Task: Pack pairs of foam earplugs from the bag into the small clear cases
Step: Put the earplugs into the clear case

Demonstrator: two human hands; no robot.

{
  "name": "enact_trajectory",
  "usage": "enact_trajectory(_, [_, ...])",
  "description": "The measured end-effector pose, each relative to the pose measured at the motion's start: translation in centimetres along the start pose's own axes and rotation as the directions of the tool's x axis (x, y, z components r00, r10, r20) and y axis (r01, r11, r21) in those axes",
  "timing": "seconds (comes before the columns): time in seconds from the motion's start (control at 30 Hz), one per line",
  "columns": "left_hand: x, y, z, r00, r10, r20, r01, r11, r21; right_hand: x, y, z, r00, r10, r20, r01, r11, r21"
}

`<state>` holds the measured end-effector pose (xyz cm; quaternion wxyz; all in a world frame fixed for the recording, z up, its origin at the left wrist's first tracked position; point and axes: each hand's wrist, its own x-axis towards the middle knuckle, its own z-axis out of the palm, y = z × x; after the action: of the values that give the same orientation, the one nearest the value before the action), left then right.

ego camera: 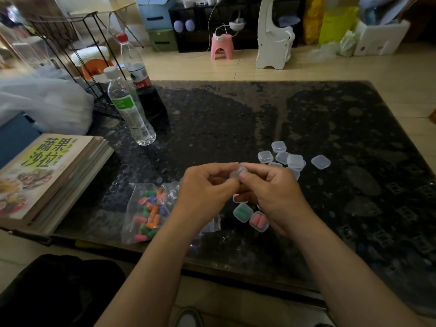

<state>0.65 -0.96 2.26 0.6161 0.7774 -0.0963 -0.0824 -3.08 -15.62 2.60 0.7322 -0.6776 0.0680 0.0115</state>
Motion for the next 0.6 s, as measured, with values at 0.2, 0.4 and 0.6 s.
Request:
enact_trajectory(0.2, [0.5,-0.1,-0.2,0.994,0.037,-0.107,-0.036,0.999,0.005,0.0,0.0,0.3,0.999,0.034,-0.013,-0.034,0.998,0.044])
enact_trajectory(0.4, [0.9,0.3,-0.5,0.971,-0.219,-0.095,0.176,0.926,-0.335,0.8,0.3,0.1,0.978,0.205,-0.044,-0.192,0.96,0.206])
enact_trajectory(0.6, [1.0,0.0,-0.8,0.94,-0.322,-0.114,0.244,0.867,-0.435,1.4,1.0,-0.4,0.961,0.247,-0.122,-0.229,0.963,0.145])
